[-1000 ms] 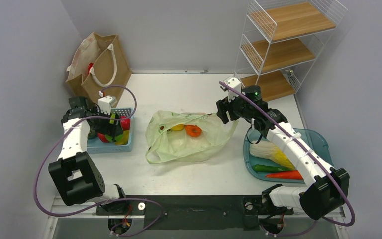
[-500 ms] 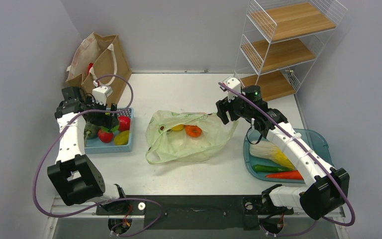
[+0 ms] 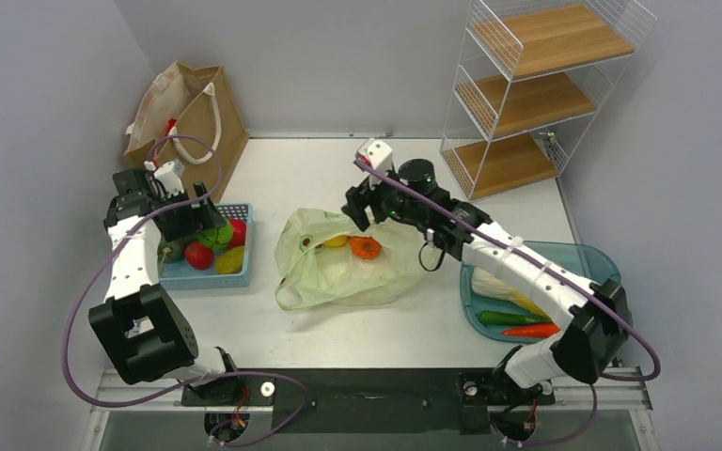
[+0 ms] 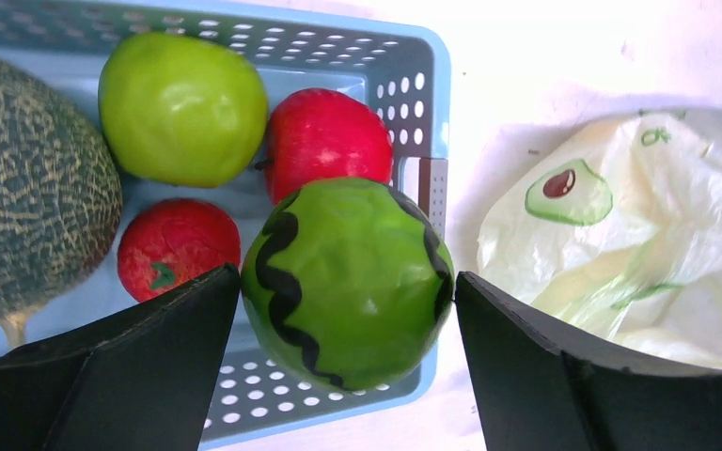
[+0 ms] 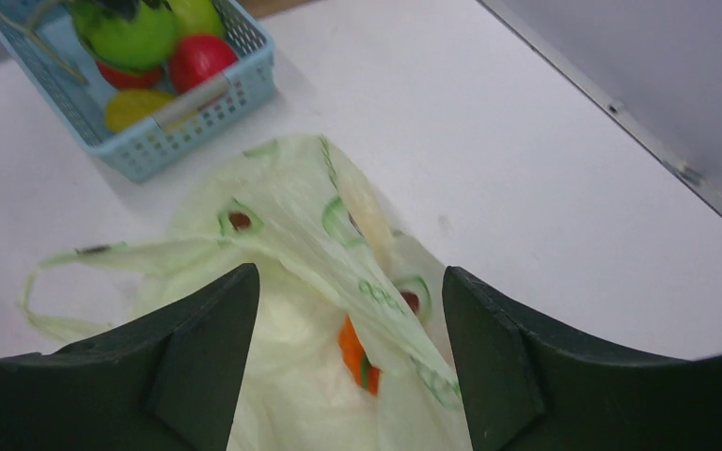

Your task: Untie the knot of the grocery bags and take out the mixed food

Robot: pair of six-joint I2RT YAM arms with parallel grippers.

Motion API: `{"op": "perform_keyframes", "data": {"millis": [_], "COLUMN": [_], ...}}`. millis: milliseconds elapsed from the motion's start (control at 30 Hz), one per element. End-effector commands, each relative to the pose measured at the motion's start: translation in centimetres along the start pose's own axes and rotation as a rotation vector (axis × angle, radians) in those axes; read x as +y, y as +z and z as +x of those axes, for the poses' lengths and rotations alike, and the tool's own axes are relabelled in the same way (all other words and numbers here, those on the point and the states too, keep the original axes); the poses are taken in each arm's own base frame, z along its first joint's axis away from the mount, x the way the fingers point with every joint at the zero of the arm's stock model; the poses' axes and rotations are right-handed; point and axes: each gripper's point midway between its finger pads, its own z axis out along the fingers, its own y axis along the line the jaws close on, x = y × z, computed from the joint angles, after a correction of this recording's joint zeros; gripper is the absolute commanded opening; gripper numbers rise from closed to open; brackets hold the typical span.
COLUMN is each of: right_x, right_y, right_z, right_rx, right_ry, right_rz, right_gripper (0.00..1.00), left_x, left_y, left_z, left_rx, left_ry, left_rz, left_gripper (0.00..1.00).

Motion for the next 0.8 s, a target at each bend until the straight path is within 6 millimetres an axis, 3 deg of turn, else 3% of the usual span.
{"op": "perform_keyframes", "data": {"millis": [0, 133, 200, 333, 467, 533, 633, 667, 767], "right_x": [4.0, 8.5, 9.7, 10.0, 8.0, 6.1, 2.1, 1.4, -2.3], "right_y": [3.4, 7.3, 8.6, 9.0, 7.3, 5.4, 3.5, 2.4, 0.1], "right_z": [-8.5, -9.9, -10.0, -10.2, -10.4, -10.6, -8.4, -8.3, -4.6], "right_rx": [-0.305, -0.347, -0.348, -0.349, -0.330, -0.314, -0.219, -0.210, -0.068], "right_ry": [0.088, 0.113, 0.124, 0.129, 0.119, 0.103, 0.082, 0.074, 0.056], "right_rz": [-0.044, -0.128, -0.153, -0.169, -0.157, -0.133, -0.070, -0.059, 0.007], "right_gripper": [0.67, 0.67, 0.67, 0.68, 0.68, 0.68, 0.68, 0.68, 0.68], "left_x": [0.6, 1.2, 1.3, 0.1, -3.5, -6.8, -12.6, -14.6, -18.8], "left_y": [-1.0, -1.6, -1.9, -4.0, -7.3, -8.5, -9.8, -9.6, -8.4], "left_z": [-2.1, -1.8, -1.5, -2.5, -4.7, -4.6, -2.7, -1.7, 0.4], "left_rx": [-0.119, -0.132, -0.138, -0.206, -0.340, -0.367, -0.363, -0.350, -0.342], "left_ry": [-0.236, -0.273, -0.255, -0.151, 0.105, 0.268, 0.468, 0.547, 0.710], "left_rz": [-0.091, -0.134, -0.146, -0.123, 0.002, 0.150, 0.414, 0.476, 0.574], "left_gripper": [0.84, 0.84, 0.84, 0.84, 0.84, 0.84, 0.84, 0.84, 0.82]}}
